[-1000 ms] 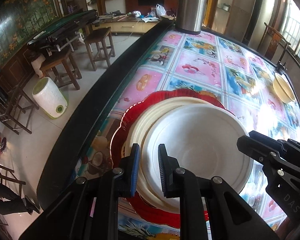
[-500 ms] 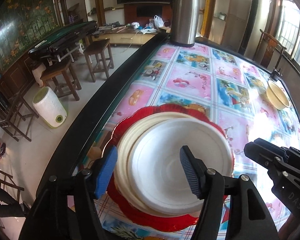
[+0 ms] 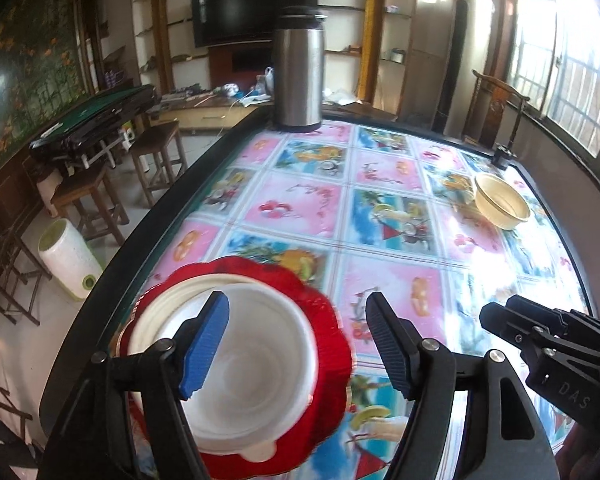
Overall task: Organize plates and bowls
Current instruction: 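Move the open left gripper toward the small beige plastic bowl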
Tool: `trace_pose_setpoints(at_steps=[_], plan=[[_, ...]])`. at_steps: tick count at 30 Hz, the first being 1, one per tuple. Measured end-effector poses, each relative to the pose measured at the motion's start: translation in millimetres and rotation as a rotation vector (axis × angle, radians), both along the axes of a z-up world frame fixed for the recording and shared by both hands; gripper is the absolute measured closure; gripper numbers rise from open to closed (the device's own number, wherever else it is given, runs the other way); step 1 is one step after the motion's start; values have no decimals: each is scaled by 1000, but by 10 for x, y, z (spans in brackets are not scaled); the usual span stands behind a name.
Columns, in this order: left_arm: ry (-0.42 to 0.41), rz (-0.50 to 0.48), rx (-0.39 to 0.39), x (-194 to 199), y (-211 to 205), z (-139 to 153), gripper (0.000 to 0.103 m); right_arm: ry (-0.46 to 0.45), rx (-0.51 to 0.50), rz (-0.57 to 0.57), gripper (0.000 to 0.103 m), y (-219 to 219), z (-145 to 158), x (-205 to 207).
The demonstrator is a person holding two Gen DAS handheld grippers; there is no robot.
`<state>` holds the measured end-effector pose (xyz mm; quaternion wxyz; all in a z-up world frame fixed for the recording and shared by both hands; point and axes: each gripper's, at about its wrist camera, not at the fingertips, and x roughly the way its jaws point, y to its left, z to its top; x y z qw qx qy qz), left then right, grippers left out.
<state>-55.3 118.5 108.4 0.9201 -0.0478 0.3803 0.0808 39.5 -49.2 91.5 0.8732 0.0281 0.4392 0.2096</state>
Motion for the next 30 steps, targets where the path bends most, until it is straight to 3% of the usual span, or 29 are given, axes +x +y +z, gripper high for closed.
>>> trace_pose_setpoints(at_steps=[18, 30], plan=[[41, -178, 20, 546, -1086, -208, 32, 61, 6, -252, 63, -1325, -262, 314], [79, -219, 7, 737, -1408, -380, 32, 73, 11, -284, 63, -1514, -351, 383]])
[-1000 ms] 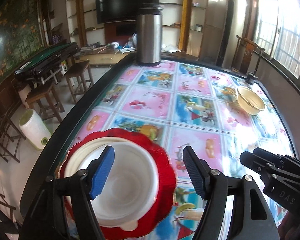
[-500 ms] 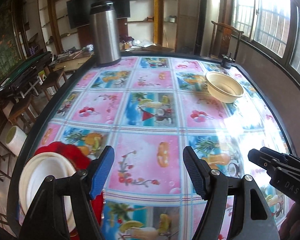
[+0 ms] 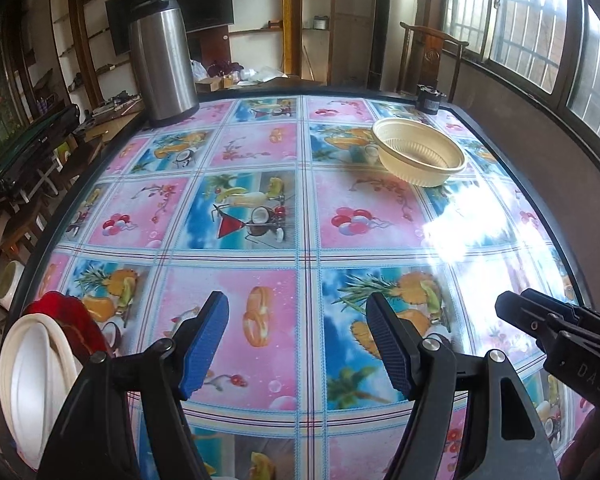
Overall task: Organize plates and bowls
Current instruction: 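Move the open left gripper toward the small beige plastic bowl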
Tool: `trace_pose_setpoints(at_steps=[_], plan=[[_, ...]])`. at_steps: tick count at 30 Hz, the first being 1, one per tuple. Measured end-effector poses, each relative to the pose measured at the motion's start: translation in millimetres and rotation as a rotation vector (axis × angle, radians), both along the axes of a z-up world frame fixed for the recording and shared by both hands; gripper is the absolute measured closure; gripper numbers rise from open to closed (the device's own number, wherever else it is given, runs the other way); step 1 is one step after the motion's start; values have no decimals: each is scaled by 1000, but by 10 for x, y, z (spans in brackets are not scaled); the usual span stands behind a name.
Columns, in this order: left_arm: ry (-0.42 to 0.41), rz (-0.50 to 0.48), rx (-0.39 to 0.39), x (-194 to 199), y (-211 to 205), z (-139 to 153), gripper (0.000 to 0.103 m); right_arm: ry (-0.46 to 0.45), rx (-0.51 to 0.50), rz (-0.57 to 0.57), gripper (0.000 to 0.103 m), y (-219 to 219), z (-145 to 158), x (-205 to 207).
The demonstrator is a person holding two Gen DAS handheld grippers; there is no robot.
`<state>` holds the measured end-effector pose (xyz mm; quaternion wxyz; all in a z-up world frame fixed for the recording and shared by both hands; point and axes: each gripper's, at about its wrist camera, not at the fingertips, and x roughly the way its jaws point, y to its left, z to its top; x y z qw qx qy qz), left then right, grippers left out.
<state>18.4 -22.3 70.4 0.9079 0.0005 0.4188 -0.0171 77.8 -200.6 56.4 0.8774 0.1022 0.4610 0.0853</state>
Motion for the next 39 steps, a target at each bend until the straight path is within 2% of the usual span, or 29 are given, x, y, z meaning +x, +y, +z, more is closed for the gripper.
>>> trace_pose_setpoints(at_steps=[3, 29, 39], plan=[[1, -4, 3, 33, -47, -15, 32, 2, 1, 1, 56, 2, -19, 18], [28, -24, 40, 576, -360, -174, 32, 31, -13, -4, 56, -115, -115, 525], [44, -34, 40, 955, -491, -177, 32, 35, -2, -42, 56, -321, -126, 863]])
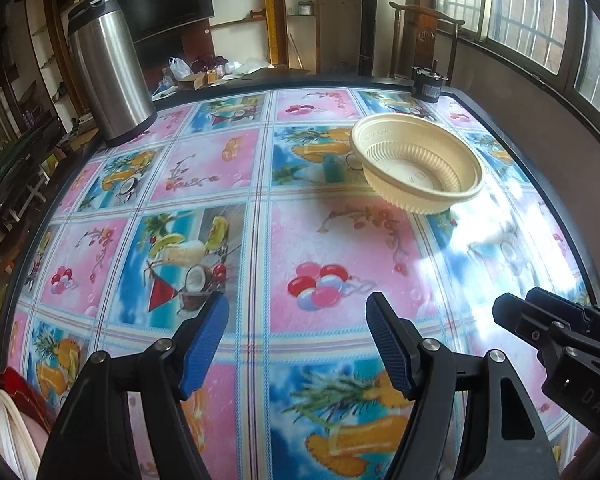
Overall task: Organize plates and bowls
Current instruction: 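Move the open left gripper toward the small beige plastic bowl, then close the left gripper on the beige bowl rim and lift it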
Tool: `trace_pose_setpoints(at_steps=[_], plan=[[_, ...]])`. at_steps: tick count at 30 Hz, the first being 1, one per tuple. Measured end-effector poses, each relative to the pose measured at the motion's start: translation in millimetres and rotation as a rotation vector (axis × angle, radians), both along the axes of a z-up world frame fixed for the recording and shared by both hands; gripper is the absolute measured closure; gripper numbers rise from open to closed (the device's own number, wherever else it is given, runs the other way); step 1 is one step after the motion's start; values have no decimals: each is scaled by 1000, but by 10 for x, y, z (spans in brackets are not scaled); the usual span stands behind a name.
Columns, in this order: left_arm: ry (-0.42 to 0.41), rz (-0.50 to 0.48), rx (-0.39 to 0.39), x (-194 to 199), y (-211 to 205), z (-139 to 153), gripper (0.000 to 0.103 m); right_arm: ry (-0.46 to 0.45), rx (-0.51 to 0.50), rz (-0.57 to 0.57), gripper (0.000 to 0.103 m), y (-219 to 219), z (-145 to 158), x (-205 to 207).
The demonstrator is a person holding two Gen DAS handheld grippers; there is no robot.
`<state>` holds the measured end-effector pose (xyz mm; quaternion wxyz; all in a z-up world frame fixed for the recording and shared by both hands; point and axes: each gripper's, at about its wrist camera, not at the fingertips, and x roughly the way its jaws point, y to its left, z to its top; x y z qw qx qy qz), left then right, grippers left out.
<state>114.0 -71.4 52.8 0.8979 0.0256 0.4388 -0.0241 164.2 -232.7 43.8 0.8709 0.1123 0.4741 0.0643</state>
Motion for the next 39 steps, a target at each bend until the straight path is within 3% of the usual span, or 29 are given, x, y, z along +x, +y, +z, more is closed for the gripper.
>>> trace_pose_setpoints(at_steps=[9, 20, 23, 27, 30, 33, 35, 36, 39], plan=[[13, 4, -58, 532, -112, 136, 32, -12, 74, -76, 56, -294, 52, 475], [66, 21, -95, 1116, -296, 21, 32, -5, 135, -131, 53, -544, -12, 1119], [95, 21, -110, 1251, -341, -53, 32, 5, 130, -107, 53, -527, -54, 1271], [120, 19, -68, 1365, -444, -156, 32, -7, 49, -63, 53, -439, -85, 1417], [137, 15, -97, 1410, -456, -208, 32, 20, 52, -36, 74, -444, -168, 1485], [153, 14, -71, 1422, -501, -266, 33, 23, 53, -25, 76, -450, -215, 1471], [166, 2, -65, 1406, -520, -303, 44, 20, 72, -12, 77, -446, -221, 1451], [176, -1, -65, 1413, -525, -321, 60, 16, 85, -6, 78, -442, -218, 1438], [185, 15, -68, 1399, -468, -332, 71, 4, 98, -4, 79, -436, -185, 1375]])
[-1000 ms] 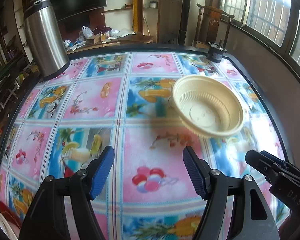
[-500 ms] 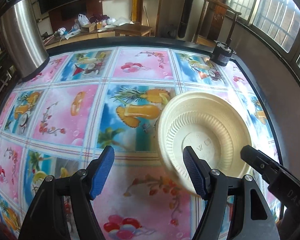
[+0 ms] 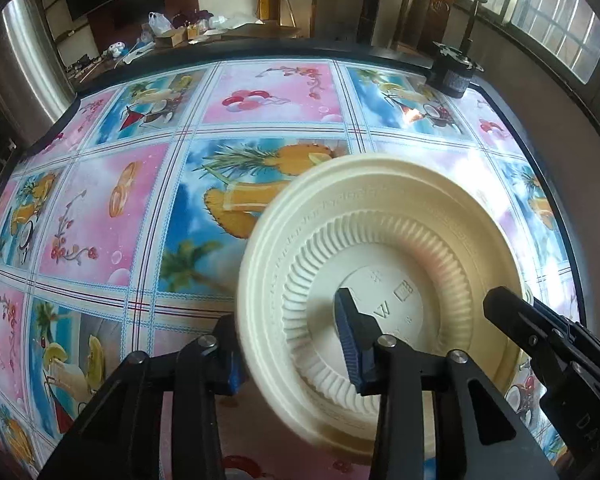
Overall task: Organize plates and bowls
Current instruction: 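Close the left gripper on the beige bowl rim and lift it, then carry the beige bowl over the red plate stack and lower it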
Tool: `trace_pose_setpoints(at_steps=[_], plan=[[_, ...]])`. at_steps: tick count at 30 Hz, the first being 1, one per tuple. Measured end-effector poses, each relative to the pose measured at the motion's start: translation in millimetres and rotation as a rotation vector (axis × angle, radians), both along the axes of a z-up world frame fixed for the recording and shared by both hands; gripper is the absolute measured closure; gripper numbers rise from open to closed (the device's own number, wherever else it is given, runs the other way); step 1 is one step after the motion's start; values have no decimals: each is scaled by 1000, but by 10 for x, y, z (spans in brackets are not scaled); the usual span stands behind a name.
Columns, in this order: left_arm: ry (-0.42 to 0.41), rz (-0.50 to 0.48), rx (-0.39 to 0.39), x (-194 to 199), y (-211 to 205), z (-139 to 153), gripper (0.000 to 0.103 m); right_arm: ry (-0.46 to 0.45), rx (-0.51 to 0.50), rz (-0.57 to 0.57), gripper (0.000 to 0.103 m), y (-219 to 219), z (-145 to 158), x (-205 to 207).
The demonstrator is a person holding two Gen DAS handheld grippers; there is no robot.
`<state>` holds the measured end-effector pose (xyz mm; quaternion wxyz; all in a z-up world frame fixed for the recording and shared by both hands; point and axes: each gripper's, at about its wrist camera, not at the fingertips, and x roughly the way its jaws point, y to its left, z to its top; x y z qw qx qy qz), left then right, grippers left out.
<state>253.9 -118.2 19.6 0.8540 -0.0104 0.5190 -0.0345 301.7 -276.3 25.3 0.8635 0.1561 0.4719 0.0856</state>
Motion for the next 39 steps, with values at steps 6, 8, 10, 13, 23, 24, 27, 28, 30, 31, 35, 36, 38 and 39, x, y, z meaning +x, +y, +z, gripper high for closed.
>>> trace_pose_setpoints(at_steps=[6, 8, 10, 13, 23, 24, 27, 28, 30, 31, 35, 36, 38, 39], plan=[[23, -10, -5, -127, 103, 1, 80, 13, 18, 17, 79, 19, -20, -180], [21, -14, 4, -248, 138, 17, 80, 19, 16, 24, 79, 54, -14, -252], [22, -15, 0, -358, 184, 40, 80, 21, 20, 31, 79, 91, 3, -357], [31, -15, -18, -572, 277, 86, 80, 13, 5, 48, 79, 185, 79, -570], [-2, 8, -14, -1439, 685, 306, 80, -11, 10, 120, 79, 575, 279, -1353], [-5, 11, -12, -1492, 719, 319, 80, -14, 13, 127, 79, 621, 289, -1423], [-18, 35, -4, -1740, 883, 351, 80, -14, 26, 148, 79, 770, 298, -1623], [-22, 44, -2, -1816, 935, 357, 80, -15, 26, 156, 79, 828, 299, -1700], [-34, 53, 8, -1949, 1005, 362, 80, -20, 13, 167, 79, 941, 302, -1852], [-38, 62, 8, -2015, 1048, 362, 80, -21, 11, 172, 79, 988, 295, -1916], [-55, 88, 0, -2212, 1212, 400, 81, -15, 38, 189, 79, 1104, 276, -2106], [-63, 91, 5, -2254, 1239, 416, 81, -17, 46, 197, 79, 1145, 291, -2157], [-79, 103, 11, -2344, 1306, 454, 81, -27, 43, 208, 79, 1224, 332, -2231], [-84, 107, 12, -2394, 1344, 472, 81, -32, 39, 216, 79, 1270, 358, -2268]])
